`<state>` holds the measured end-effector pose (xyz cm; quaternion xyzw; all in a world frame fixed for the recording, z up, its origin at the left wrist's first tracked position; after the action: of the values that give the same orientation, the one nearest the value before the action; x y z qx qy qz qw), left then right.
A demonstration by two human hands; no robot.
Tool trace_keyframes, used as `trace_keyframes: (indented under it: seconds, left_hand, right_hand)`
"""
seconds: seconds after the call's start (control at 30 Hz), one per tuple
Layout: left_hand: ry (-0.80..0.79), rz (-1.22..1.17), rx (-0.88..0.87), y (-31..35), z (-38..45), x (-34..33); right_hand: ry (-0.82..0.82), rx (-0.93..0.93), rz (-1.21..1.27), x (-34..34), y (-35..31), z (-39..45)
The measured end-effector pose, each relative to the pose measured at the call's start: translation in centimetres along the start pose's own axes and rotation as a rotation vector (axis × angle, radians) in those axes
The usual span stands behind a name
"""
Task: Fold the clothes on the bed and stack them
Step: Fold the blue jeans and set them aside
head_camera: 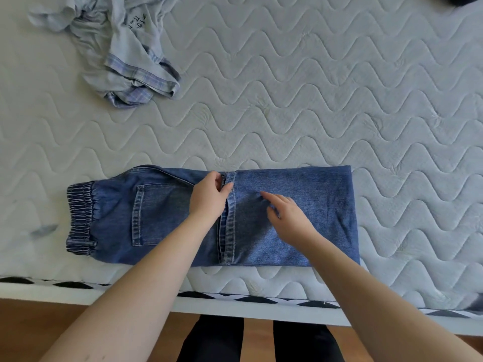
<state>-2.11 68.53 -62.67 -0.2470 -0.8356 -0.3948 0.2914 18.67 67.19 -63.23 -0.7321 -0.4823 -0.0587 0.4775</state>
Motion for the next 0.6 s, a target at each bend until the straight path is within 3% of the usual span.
trace_keyframes:
  seconds: [0.3,0.37,0.5,0.6]
  left_hand:
    - [0.005,-0.015,0.027,0.0,0.4,0.0]
    - [0.058,-0.016,0.006,0.9,0.1,-0.3]
    - [0.272,0.317,-0.298,3.5,-1.0,-0.7]
    - [0.186,0.591,-0.648,4.8,-1.2,-3.4]
  right_hand:
    - [-0.042,0.011,-0.05,0.3,0.1,0.3]
    - [0.055,0.043,-0.044,1.3,0.0,0.2]
    - [0.349,0.042,-0.141,3.9,1.0,-0.1]
    - [0.297,0.018,-0.311,4.0,2.3,0.7]
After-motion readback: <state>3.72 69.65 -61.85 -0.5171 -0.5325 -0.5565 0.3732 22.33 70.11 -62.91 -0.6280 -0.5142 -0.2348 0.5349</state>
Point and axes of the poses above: each hand's wrist, its own z-axis towards the middle knuckle, its own x-axis out of the back of the hand, y = z × x, the point moved 5 cm from there along z, towards the middle knuckle, and after that the axes turned 2 degrees about -y, right-handed, at the moved point
